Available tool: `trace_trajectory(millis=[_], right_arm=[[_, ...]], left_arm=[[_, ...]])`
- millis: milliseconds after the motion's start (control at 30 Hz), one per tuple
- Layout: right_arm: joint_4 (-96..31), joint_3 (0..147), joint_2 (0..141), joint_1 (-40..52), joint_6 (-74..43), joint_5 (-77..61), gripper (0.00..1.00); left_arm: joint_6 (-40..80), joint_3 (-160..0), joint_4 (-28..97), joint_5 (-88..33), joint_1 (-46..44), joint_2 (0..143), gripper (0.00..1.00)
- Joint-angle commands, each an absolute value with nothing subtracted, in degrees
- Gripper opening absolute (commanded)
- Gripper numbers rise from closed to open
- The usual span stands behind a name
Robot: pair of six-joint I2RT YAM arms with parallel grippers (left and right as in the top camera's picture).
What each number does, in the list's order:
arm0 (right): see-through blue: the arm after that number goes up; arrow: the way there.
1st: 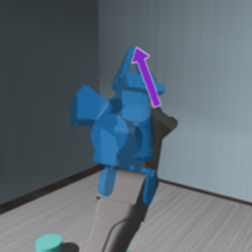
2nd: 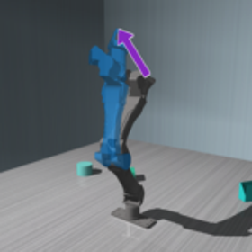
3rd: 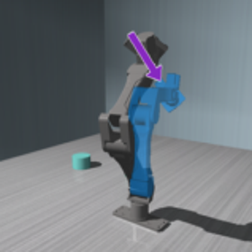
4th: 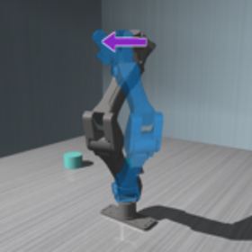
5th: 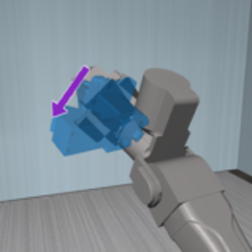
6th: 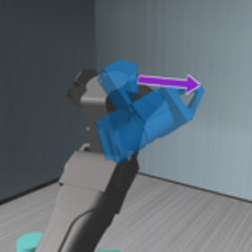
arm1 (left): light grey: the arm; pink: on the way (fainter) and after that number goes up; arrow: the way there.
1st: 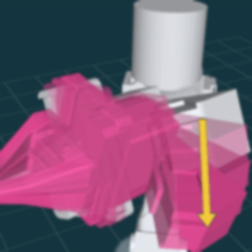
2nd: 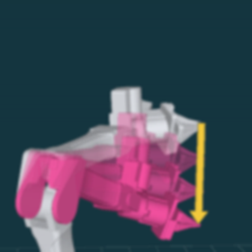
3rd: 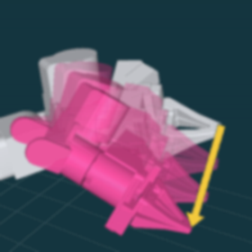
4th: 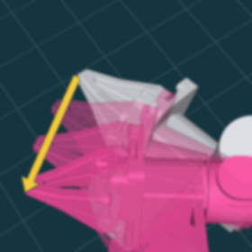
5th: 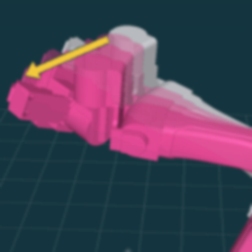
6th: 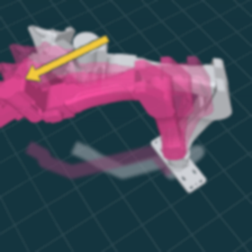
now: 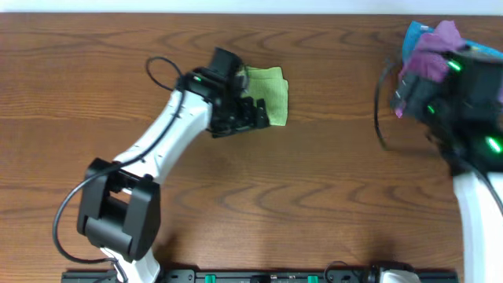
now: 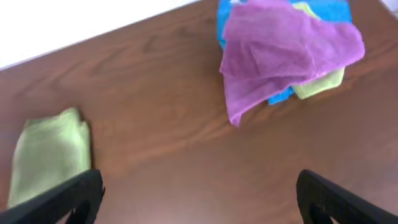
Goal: Fold the cloth
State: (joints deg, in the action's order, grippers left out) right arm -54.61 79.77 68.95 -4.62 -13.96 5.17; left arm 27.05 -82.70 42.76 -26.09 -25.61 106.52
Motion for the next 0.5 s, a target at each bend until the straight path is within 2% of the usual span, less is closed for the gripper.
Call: trace_trajectory(millis=[0, 100, 200, 367, 467], right_arm=[[-61.69, 79.64, 60.34, -7.79, 2.33, -6.76, 0.99], [-69.21, 78.89, 51.9, -11.18, 7.49, -6.74, 0.99], [-70.61, 77.91, 45.12, -12.01, 7.68, -7.55, 0.99], [-76.95, 74.83, 37.87, -10.59, 7.81, -12.51, 0.99], [-80.79, 71.53, 35.48, -10.09, 8.05, -15.55, 0.99]], left_arm=[[36.93, -78.24, 37.67, -22.76, -27.33, 106.39, 0.96], [44.36, -73.21, 32.62, -22.0, -27.79, 106.37, 0.97], [47.77, -69.54, 28.75, -22.04, -27.83, 106.37, 1.0], [54.33, -67.61, 19.14, -21.61, -29.21, 106.37, 1.0], [56.01, -67.61, 11.46, -16.73, -31.7, 106.37, 0.97]])
